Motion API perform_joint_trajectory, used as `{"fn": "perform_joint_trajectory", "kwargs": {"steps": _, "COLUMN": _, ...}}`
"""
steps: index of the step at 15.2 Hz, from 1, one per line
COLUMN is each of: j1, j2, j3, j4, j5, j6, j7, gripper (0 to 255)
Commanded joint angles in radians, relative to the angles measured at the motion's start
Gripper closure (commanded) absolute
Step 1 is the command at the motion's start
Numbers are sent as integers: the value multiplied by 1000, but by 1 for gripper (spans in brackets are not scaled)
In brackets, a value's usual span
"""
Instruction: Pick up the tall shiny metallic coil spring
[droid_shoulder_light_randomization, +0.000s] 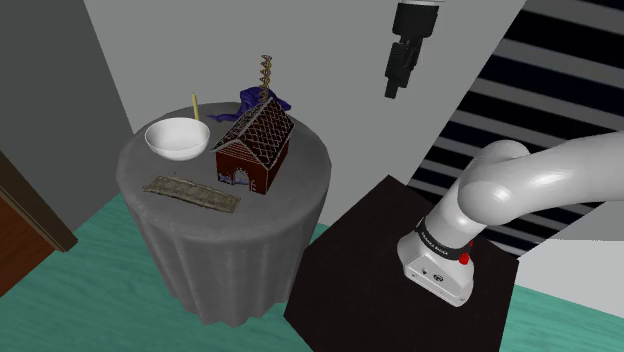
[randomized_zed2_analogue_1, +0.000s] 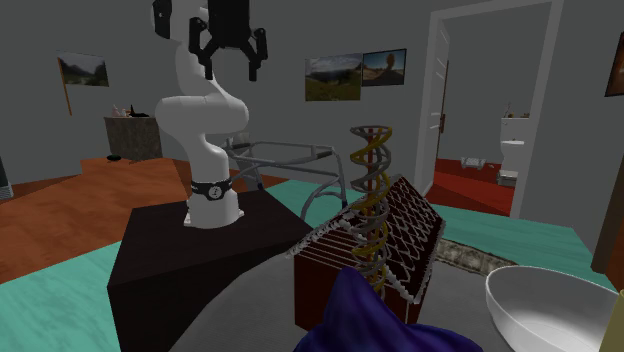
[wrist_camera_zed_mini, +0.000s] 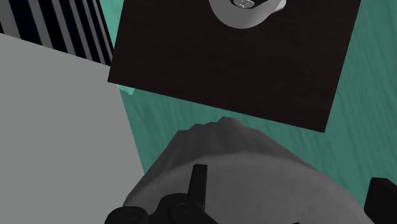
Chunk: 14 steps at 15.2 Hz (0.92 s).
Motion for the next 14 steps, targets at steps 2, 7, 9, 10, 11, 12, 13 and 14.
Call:
{"fn": "perform_joint_trajectory", "kwargs": {"steps": 2, "j1": -2, "j2": 40, "j3": 2, "j4": 19, "j5": 4, "j6": 22, "j7": 6, "gripper": 0}}
{"fn": "perform_joint_trajectory", "kwargs": {"steps": 7, "j1": -12, "j2": 240, "j3": 9, "j4": 132, "j5": 23, "j6": 110, "j7": 36, "gripper": 0}}
{"fn": "perform_joint_trajectory", "kwargs": {"steps": 9, "j1": -16, "j2": 319, "j3": 11, "j4": 186, "j5": 29, "j6": 137, "j7": 48, "gripper": 0}}
{"fn": "perform_joint_trajectory", "kwargs": {"steps": 10, "j1": -17, "j2": 359, "j3": 12, "j4": 214, "j5": 32, "j6": 148, "j7": 54, "gripper": 0}}
{"fn": "perform_joint_trajectory", "kwargs": {"steps": 11, "j1": -19, "j2": 398, "j3": 12, "j4": 244, "j5": 35, "j6": 158, "j7": 59, "gripper": 0}}
{"fn": "perform_joint_trajectory", "kwargs": {"steps": 12, "j1": -20, "j2": 438, "j3": 12, "j4": 275, "j5": 37, "j6": 167, "j7": 65, "gripper": 0}}
{"fn": "perform_joint_trajectory", "kwargs": {"steps": 13, "j1": -21, "j2": 477, "j3": 12, "j4": 308, "j5": 39, "j6": 175, "j7": 71, "gripper": 0}}
{"fn": "perform_joint_trajectory", "kwargs": {"steps": 14, "j1": -22, "j2": 516, "j3": 12, "j4": 341, "j5": 42, "j6": 181, "j7": 76, "gripper": 0}}
